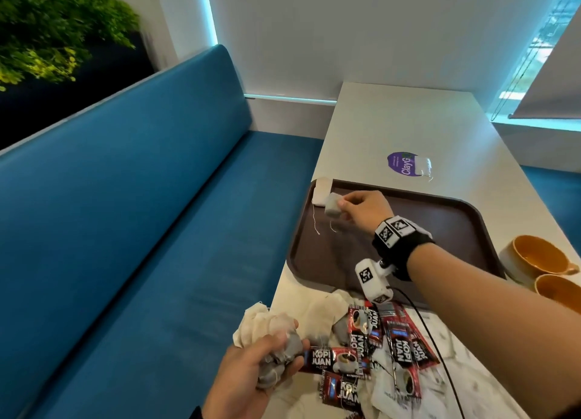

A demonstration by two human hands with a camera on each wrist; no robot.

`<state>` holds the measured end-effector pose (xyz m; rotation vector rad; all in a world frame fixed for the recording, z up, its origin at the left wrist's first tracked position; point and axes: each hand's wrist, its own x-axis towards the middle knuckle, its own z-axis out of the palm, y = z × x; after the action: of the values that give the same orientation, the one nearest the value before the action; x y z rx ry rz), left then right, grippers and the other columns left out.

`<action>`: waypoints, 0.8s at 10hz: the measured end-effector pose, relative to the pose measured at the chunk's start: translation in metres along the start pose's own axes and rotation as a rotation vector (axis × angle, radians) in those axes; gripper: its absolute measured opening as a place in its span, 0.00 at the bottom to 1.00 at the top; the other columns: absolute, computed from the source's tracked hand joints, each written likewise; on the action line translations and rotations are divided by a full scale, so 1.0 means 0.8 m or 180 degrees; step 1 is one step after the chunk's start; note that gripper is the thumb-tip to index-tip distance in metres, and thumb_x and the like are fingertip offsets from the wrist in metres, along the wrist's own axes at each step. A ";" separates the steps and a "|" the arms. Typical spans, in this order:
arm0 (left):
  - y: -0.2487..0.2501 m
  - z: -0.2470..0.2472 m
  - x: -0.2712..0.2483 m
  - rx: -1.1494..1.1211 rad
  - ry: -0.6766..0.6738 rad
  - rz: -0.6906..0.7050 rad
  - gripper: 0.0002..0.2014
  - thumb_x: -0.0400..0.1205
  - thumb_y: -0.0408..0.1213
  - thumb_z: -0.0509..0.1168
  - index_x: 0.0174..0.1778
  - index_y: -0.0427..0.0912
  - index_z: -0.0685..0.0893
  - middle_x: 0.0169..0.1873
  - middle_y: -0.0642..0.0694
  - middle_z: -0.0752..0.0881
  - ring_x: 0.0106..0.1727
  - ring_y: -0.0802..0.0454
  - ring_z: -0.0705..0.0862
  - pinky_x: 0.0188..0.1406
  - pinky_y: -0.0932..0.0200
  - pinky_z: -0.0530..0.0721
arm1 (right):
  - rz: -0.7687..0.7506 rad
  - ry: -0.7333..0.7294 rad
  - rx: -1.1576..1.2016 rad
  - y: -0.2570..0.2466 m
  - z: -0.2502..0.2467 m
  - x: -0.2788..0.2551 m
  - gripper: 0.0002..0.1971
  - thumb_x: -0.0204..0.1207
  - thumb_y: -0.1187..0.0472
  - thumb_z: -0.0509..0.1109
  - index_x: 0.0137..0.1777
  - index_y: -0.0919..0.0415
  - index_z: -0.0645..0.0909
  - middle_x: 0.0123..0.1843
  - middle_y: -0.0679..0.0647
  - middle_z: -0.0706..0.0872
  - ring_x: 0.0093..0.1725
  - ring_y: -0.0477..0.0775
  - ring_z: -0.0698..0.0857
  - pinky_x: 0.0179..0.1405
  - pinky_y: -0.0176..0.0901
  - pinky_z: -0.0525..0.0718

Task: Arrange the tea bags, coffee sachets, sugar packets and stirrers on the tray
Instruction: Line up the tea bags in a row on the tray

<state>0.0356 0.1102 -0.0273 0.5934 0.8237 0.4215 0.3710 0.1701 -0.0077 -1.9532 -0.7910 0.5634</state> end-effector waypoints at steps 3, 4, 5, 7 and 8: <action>0.009 -0.001 0.012 0.0174 0.0038 0.0247 0.29 0.73 0.15 0.74 0.64 0.48 0.84 0.36 0.29 0.90 0.34 0.34 0.91 0.26 0.53 0.89 | 0.0268 -0.0718 -0.0296 -0.002 0.036 0.057 0.07 0.82 0.57 0.76 0.54 0.60 0.89 0.38 0.59 0.90 0.36 0.52 0.87 0.34 0.42 0.86; 0.001 -0.013 0.020 0.0133 0.0018 0.0244 0.29 0.61 0.24 0.77 0.56 0.54 0.89 0.40 0.36 0.91 0.37 0.31 0.90 0.33 0.44 0.90 | 0.0402 -0.0431 -0.0323 -0.003 0.043 0.080 0.08 0.82 0.58 0.75 0.53 0.62 0.89 0.37 0.60 0.88 0.34 0.55 0.84 0.31 0.43 0.86; -0.004 -0.013 0.026 0.0086 -0.0036 0.0304 0.32 0.58 0.25 0.81 0.59 0.51 0.87 0.39 0.44 0.87 0.37 0.37 0.90 0.37 0.41 0.90 | 0.0528 -0.0288 -0.0427 0.000 0.046 0.096 0.08 0.81 0.57 0.77 0.53 0.60 0.89 0.32 0.56 0.87 0.33 0.58 0.85 0.41 0.52 0.91; 0.012 0.007 0.009 -0.0035 -0.0360 0.0255 0.34 0.57 0.29 0.80 0.61 0.33 0.79 0.39 0.44 0.88 0.34 0.47 0.92 0.28 0.57 0.89 | 0.0212 -0.0010 -0.0407 0.005 0.049 0.098 0.13 0.71 0.62 0.83 0.48 0.54 0.81 0.42 0.55 0.87 0.33 0.55 0.86 0.31 0.48 0.89; -0.134 -0.140 0.113 -0.0364 0.0360 0.0847 0.54 0.49 0.42 0.91 0.73 0.45 0.78 0.26 0.52 0.87 0.43 0.24 0.90 0.44 0.32 0.89 | 0.0086 -0.0421 -0.0884 0.007 0.048 0.097 0.10 0.67 0.60 0.84 0.44 0.51 0.86 0.40 0.53 0.88 0.36 0.53 0.86 0.33 0.42 0.81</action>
<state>0.0168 0.1160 -0.2056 0.5781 0.8250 0.7460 0.4011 0.2467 -0.0357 -2.1998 -0.9694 0.6310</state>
